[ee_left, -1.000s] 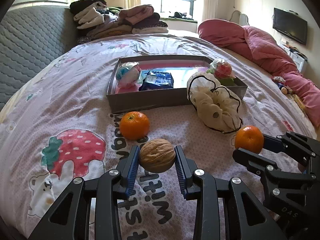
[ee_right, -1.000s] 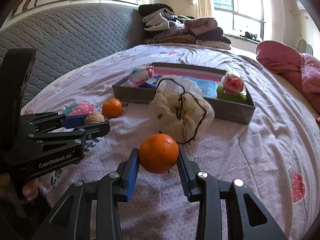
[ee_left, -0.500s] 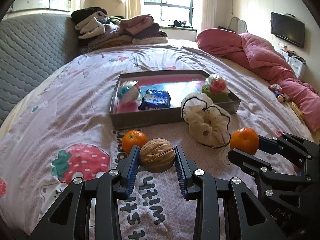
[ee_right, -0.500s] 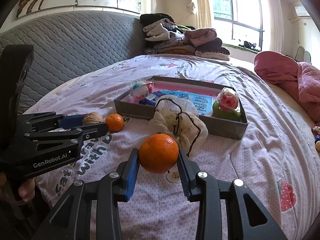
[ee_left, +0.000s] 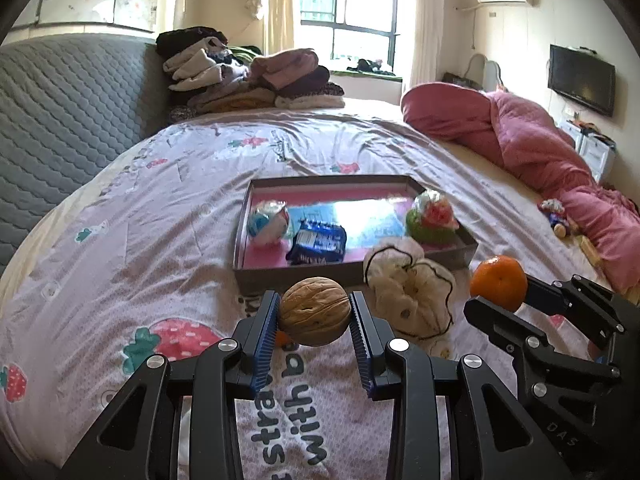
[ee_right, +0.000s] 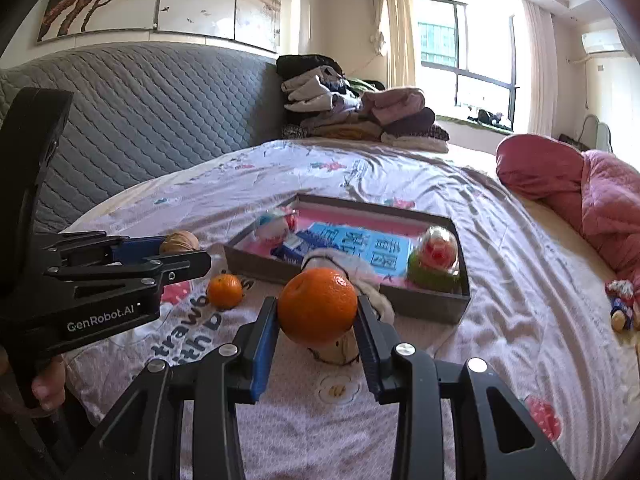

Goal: Organize objects
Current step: 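Carry the walnut with the left tool over the tray while the right tool carries the orange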

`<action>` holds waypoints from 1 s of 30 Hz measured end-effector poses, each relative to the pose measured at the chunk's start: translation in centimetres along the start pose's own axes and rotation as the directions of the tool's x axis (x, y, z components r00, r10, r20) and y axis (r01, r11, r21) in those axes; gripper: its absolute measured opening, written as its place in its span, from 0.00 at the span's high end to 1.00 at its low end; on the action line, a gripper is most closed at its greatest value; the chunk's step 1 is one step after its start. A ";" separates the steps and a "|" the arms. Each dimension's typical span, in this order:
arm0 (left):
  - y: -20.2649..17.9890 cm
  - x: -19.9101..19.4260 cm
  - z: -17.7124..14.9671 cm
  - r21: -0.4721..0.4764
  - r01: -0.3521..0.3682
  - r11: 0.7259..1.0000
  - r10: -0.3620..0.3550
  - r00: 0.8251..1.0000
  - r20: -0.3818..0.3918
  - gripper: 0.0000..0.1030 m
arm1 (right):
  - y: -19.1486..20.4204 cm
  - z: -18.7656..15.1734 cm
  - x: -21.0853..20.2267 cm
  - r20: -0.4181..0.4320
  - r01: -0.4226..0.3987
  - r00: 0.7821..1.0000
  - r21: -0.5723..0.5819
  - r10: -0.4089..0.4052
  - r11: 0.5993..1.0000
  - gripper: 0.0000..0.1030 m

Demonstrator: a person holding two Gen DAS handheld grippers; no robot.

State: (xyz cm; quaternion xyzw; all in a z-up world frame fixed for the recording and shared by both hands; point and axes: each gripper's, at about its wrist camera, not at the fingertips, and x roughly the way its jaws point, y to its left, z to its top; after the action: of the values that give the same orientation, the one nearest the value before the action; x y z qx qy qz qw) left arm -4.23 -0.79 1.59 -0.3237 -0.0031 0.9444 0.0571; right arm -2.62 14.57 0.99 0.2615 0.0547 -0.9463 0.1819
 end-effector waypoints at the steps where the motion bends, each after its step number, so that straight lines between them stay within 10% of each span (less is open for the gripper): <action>1: 0.1 -0.1 0.2 -0.002 -0.003 1.000 0.003 1.000 0.003 0.65 | -0.1 0.2 -0.1 0.005 -0.001 1.000 0.003 0.001 1.000 0.63; 30: -0.2 0.2 5.6 0.032 -0.033 0.999 0.032 0.998 0.047 0.65 | -2.1 6.5 -0.6 0.105 0.036 0.994 0.015 -0.038 0.999 0.63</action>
State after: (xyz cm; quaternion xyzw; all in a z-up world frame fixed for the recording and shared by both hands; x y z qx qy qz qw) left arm -7.80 -0.34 5.91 -0.3006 0.0163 0.9524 0.0469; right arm -6.02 15.41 6.88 0.2113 0.0439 -0.9624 0.1653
